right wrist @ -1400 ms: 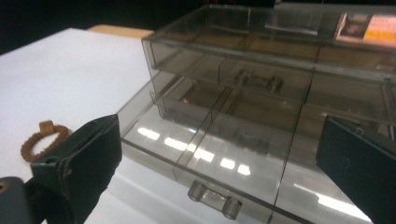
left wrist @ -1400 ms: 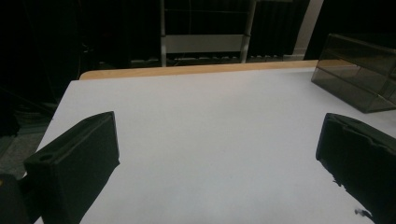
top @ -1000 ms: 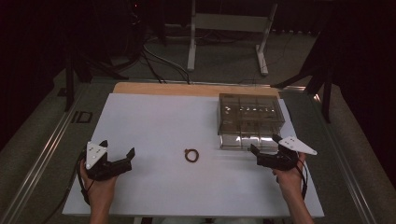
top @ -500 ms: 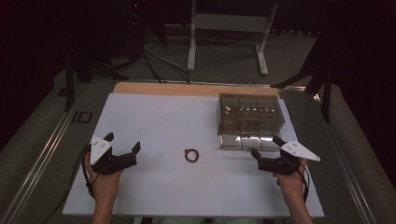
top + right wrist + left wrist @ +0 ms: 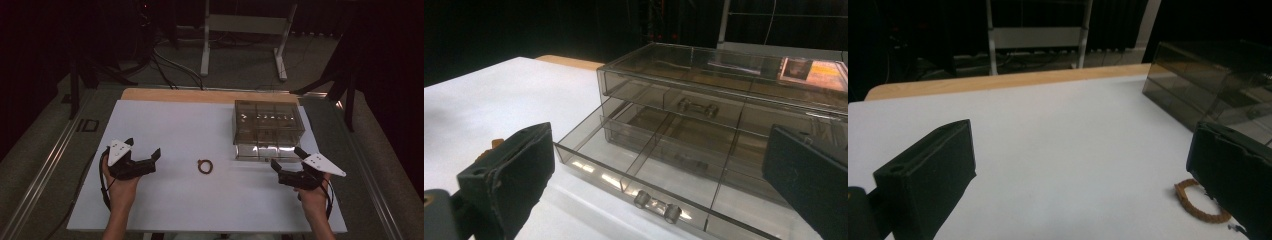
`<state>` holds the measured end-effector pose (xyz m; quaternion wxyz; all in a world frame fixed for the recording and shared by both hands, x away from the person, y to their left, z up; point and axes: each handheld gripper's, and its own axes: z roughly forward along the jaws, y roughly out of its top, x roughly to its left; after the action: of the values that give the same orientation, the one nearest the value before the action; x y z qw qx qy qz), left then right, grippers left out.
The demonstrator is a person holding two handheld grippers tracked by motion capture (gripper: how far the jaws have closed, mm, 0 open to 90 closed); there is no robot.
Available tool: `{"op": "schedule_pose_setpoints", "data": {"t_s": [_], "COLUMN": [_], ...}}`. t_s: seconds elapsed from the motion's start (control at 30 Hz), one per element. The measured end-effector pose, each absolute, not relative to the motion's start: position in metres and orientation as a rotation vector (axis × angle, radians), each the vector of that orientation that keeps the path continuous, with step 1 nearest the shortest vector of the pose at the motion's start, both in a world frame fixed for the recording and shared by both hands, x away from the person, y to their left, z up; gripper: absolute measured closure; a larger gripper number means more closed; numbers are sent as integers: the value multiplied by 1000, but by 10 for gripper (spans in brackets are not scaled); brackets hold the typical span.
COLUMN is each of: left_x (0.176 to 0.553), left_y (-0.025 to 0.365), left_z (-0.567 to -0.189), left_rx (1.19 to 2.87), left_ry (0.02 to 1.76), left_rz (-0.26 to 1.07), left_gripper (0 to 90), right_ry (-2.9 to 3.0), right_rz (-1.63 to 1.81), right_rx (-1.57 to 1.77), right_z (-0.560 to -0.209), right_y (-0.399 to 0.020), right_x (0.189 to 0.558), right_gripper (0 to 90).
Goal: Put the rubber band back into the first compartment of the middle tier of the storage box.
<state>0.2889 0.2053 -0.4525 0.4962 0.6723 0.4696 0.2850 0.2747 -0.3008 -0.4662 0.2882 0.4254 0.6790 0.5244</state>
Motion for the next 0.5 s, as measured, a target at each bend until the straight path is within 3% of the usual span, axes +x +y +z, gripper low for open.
{"op": "schedule_pose_setpoints", "data": {"t_s": [0.5], "left_x": [307], "left_y": [183], "left_z": [-450], "left_rx": [1681], "left_ry": [1084], "left_rz": [595], "left_gripper": [8], "right_ry": [1841], "right_rz": [1347], "right_rx": [1179], "right_z": [-460], "right_y": [-303], "right_x": [269], "right_gripper": [18]}}
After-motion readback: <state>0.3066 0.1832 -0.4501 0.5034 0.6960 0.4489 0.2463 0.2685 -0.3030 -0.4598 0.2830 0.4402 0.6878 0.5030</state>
